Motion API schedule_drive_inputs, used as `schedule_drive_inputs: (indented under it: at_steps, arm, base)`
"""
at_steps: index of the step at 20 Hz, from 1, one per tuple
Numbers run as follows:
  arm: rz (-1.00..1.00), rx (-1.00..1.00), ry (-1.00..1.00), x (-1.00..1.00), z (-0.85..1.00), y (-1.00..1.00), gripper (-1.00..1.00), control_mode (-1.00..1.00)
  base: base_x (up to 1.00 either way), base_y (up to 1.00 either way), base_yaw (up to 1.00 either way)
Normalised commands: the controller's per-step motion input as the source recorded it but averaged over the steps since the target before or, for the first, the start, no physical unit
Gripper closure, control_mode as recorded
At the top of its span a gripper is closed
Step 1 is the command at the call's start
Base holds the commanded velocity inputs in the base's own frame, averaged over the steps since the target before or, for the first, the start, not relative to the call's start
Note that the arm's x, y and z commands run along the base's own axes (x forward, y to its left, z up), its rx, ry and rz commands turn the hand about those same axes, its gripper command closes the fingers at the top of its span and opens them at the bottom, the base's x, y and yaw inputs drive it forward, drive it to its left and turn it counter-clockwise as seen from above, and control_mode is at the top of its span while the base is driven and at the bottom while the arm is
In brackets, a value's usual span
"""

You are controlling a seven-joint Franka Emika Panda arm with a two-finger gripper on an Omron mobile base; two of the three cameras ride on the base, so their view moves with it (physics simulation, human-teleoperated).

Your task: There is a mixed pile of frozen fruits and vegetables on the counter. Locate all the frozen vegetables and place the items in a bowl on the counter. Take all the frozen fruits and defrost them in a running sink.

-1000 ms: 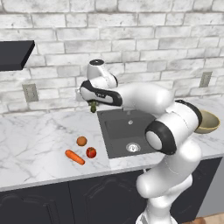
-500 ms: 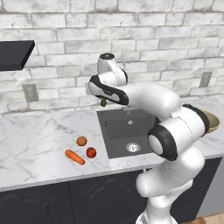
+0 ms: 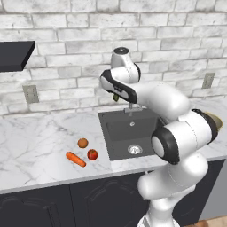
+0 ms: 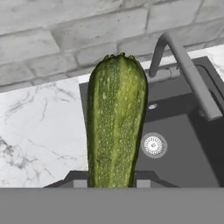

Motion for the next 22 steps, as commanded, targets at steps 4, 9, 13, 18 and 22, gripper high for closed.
schedule_drive_inputs:
  at_steps: [4, 9, 13, 18, 22]
  arm:
    - [-0.08, 0.0, 0.0, 0.08, 0.26, -0.5, 1.0, -1.0]
    - [-0.09, 0.0, 0.0, 0.09, 0.2, -0.51, 1.0, -1.0]
    - [-0.1, 0.0, 0.0, 0.13, 0.11, -0.52, 1.0, -1.0]
    - [-0.11, 0.0, 0.0, 0.12, 0.01, -0.51, 1.0, -1.0]
    - [-0.12, 0.0, 0.0, 0.05, 0.0, -0.52, 1.0, -1.0]
  base:
    - [0.0, 0.0, 0.0]
    - [0.0, 0.0, 0.0]
    - [0.0, 0.0, 0.0]
    - [0.0, 0.0, 0.0]
    - [0.0, 0.0, 0.0]
